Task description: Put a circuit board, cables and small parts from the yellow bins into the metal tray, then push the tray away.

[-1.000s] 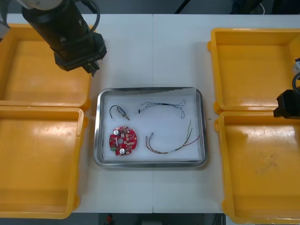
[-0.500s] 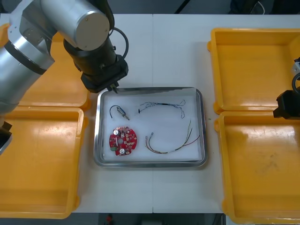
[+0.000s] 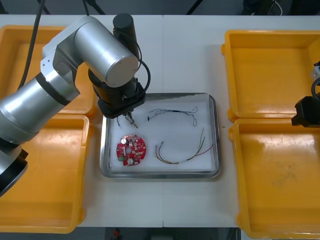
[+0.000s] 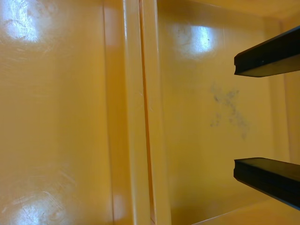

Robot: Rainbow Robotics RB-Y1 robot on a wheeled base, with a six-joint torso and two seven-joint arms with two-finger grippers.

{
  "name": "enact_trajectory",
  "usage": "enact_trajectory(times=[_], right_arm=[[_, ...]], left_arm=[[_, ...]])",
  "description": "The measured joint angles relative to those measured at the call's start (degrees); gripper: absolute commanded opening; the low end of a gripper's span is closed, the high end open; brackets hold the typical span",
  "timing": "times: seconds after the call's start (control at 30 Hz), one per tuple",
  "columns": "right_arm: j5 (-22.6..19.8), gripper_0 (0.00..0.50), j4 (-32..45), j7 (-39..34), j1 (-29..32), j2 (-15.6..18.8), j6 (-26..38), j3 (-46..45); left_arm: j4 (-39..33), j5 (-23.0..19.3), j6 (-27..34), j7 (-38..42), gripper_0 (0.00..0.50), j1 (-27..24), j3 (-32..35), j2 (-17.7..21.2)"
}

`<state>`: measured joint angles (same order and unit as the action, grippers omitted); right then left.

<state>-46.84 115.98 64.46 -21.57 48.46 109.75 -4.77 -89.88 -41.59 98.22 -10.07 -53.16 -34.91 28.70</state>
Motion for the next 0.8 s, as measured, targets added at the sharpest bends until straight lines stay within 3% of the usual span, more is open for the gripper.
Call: enact_trajectory(times=[0.5,0.8], right_arm=[[0.0,0.5,0.0,0.0,0.0,0.0,0.0,0.0],[0.0,0.5,0.0,0.0,0.0,0.0,0.0,0.0]], left_arm=[[0.0,5.8,-0.2,0.2,0.0,0.5,-2.6,-3.6],[1.0,8.2,-4.8,0.5,0.0,0.5,-5.6,-4.3]])
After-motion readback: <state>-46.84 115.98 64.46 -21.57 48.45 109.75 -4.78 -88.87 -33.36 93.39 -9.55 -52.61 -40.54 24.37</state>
